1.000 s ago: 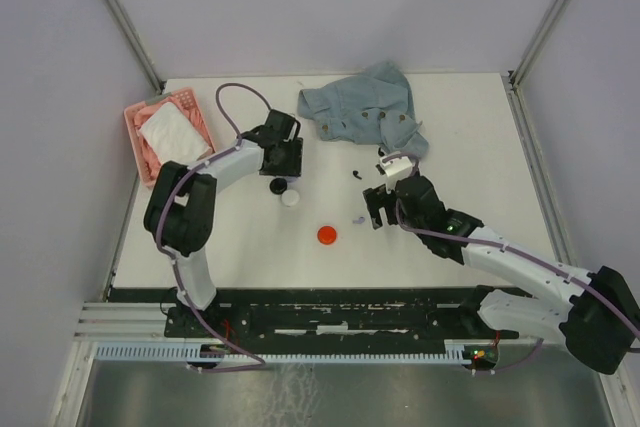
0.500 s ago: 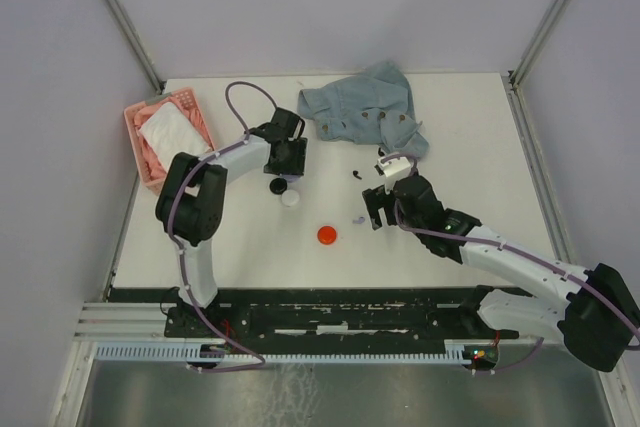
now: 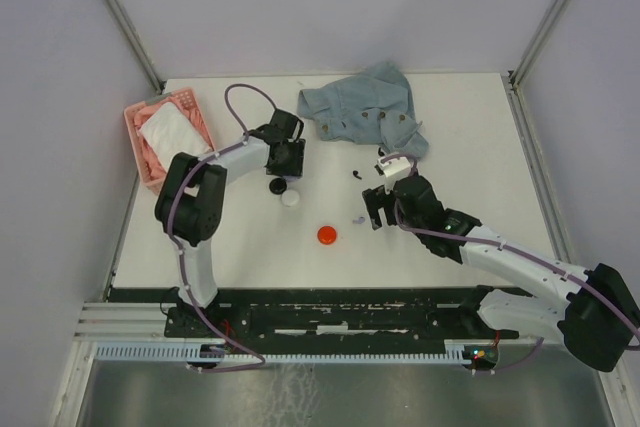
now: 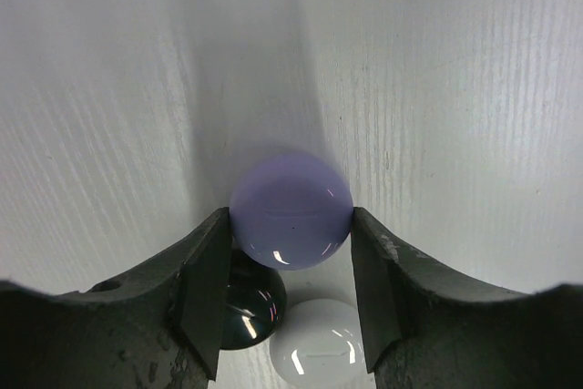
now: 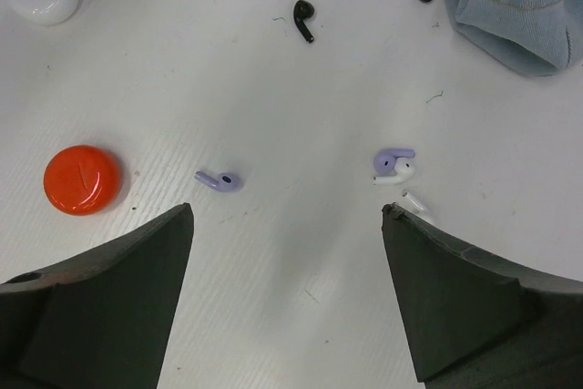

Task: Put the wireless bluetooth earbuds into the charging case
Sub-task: Pick up the charging case at the center of the board, then open the charging case.

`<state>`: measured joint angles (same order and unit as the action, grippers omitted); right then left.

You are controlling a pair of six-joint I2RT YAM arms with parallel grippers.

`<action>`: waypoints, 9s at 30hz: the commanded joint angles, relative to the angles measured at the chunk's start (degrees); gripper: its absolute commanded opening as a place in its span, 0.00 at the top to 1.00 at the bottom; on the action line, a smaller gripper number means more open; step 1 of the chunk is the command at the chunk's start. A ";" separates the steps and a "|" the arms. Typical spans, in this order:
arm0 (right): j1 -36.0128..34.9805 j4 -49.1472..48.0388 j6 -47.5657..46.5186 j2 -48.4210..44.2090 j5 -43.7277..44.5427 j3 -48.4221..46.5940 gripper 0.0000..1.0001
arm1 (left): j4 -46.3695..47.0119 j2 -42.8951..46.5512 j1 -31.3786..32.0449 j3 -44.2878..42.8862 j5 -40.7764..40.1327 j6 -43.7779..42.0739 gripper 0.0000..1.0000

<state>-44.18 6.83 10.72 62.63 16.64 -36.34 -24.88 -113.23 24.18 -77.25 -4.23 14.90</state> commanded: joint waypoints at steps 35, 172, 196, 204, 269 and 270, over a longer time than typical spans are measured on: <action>0.45 17.11 10.21 5.78 -17.72 -26.41 0.20 | 71.67 45.63 20.68 54.21 7.23 -18.44 0.55; 1.12 36.69 -27.13 13.40 -49.19 -40.25 0.74 | 92.40 35.86 11.55 50.81 59.05 9.09 0.83; 1.11 30.83 -24.29 10.93 -47.21 -38.01 0.37 | 87.07 44.87 12.73 56.96 50.15 -3.93 0.97; 1.12 30.11 -23.91 10.99 -45.40 -37.92 0.37 | 86.67 46.22 13.38 57.82 50.11 -5.84 0.97; 1.11 25.73 -23.01 8.04 -43.15 -33.88 0.27 | 77.96 47.98 15.09 56.15 52.02 -8.86 0.97; 1.05 25.91 -23.02 8.11 -43.00 -33.94 0.27 | 77.83 48.08 15.07 56.16 52.02 -9.00 0.97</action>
<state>-43.38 34.54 -11.84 72.25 -27.83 -68.95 53.82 -66.76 38.65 -19.88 45.43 10.26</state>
